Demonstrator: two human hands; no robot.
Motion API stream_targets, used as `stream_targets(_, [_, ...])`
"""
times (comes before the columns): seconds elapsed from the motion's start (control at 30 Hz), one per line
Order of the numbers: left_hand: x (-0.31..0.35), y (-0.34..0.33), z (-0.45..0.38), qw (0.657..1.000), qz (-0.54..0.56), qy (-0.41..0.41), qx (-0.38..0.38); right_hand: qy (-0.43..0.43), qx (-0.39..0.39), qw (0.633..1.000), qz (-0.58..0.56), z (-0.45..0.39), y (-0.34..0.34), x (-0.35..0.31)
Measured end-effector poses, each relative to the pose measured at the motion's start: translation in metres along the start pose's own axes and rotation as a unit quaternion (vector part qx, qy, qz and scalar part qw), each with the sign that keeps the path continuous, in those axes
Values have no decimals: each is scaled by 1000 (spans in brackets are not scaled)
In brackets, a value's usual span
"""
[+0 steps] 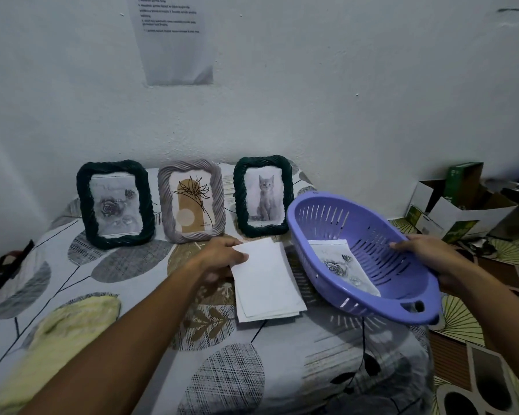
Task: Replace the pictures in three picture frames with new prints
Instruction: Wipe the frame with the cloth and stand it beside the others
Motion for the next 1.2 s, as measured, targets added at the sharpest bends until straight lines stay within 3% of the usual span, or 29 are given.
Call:
stream_targets(0.23, [4,65,17,998,54,3,24,16,-16,999,43,9,-34,-11])
stream_targets(0.47, [41,84,43,997,62,-37,20,48,-8,993,109,18,-45,-17])
stream_targets(0.6, [79,64,54,995,78,-64,-2,240,113,945,190,39,-36,-74])
stream_targets(0.67, [101,52,56,993,78,-89,-2,300,55,946,113,56,-53,-102])
stream_targets(0.73, [122,35,57,991,74,-114,-8,241,-91,966,-2,68,-85,-109])
stream_targets(0.8, [139,12,58,990,64,-128,-21,169,-177,969,-40,79,-108,-107])
stream_targets(1.0, [151,-44,45,991,7,-132,-17,106,-103,988,-40,52,-93,-91])
stream_targets(1.2, [150,-65,21,958,-235,-152,57,75,-62,991,96,23,-77,-65])
Point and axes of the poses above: each hand's wrist, its own z-axis away from the middle knuckle, its own y-axis out of the back of the hand, x = y × z, the point moved 10 cm from there along -z, towards the middle knuckle, and after that the axes turned 8 degrees about -z, right-handed, at the moved point
